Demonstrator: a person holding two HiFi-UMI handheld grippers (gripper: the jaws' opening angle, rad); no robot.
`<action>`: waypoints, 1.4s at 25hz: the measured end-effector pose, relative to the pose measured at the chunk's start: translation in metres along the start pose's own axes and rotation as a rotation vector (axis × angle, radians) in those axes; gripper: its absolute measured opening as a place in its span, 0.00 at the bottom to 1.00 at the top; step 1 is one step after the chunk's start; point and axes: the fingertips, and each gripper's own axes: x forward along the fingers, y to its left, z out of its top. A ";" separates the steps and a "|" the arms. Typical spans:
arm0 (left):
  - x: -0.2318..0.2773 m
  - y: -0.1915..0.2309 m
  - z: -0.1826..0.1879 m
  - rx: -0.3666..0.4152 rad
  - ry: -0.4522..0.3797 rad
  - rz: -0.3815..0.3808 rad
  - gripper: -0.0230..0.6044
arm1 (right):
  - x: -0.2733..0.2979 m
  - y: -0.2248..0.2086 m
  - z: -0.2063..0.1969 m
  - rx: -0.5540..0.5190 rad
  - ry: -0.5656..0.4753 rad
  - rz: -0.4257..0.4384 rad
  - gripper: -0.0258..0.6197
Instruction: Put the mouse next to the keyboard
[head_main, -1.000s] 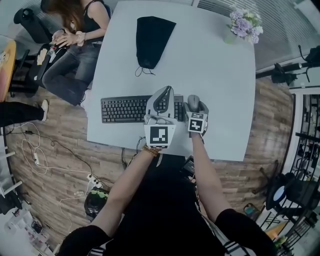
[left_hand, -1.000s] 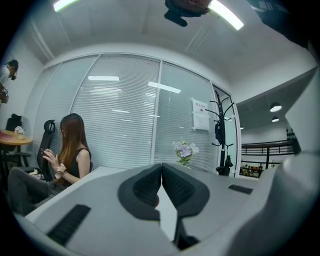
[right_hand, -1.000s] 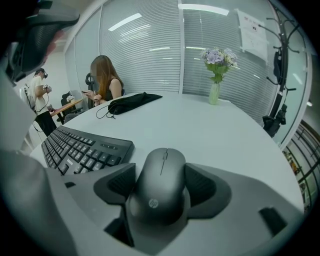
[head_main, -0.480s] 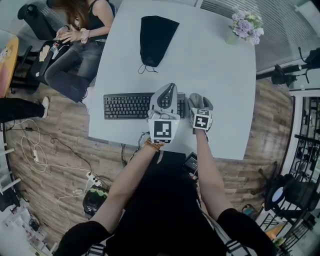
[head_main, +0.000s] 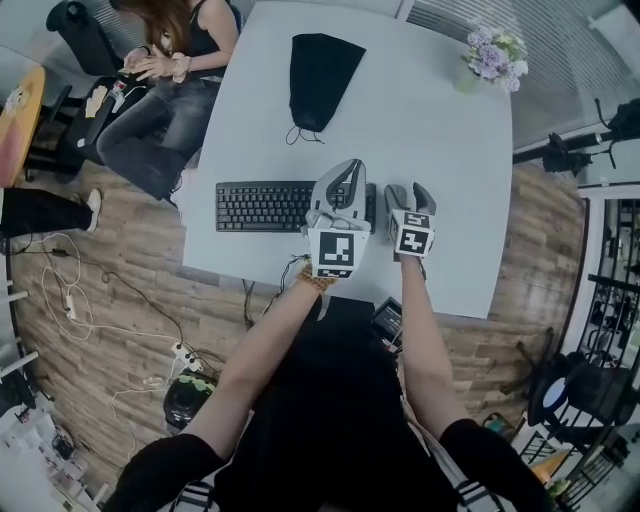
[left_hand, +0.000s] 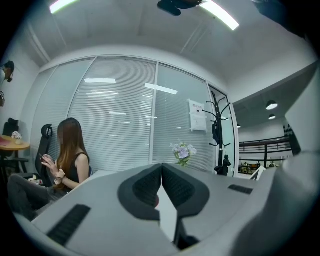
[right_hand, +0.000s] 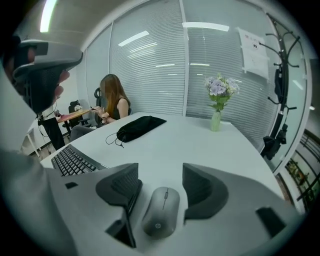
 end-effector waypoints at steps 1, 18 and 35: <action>-0.001 -0.001 0.002 0.003 -0.003 -0.003 0.06 | -0.003 0.000 0.004 -0.004 -0.009 -0.004 0.47; -0.009 -0.008 0.027 0.018 -0.051 -0.027 0.06 | -0.056 -0.003 0.061 -0.023 -0.162 -0.094 0.41; -0.019 -0.011 0.037 0.034 -0.065 -0.030 0.06 | -0.102 0.008 0.104 -0.032 -0.308 -0.131 0.33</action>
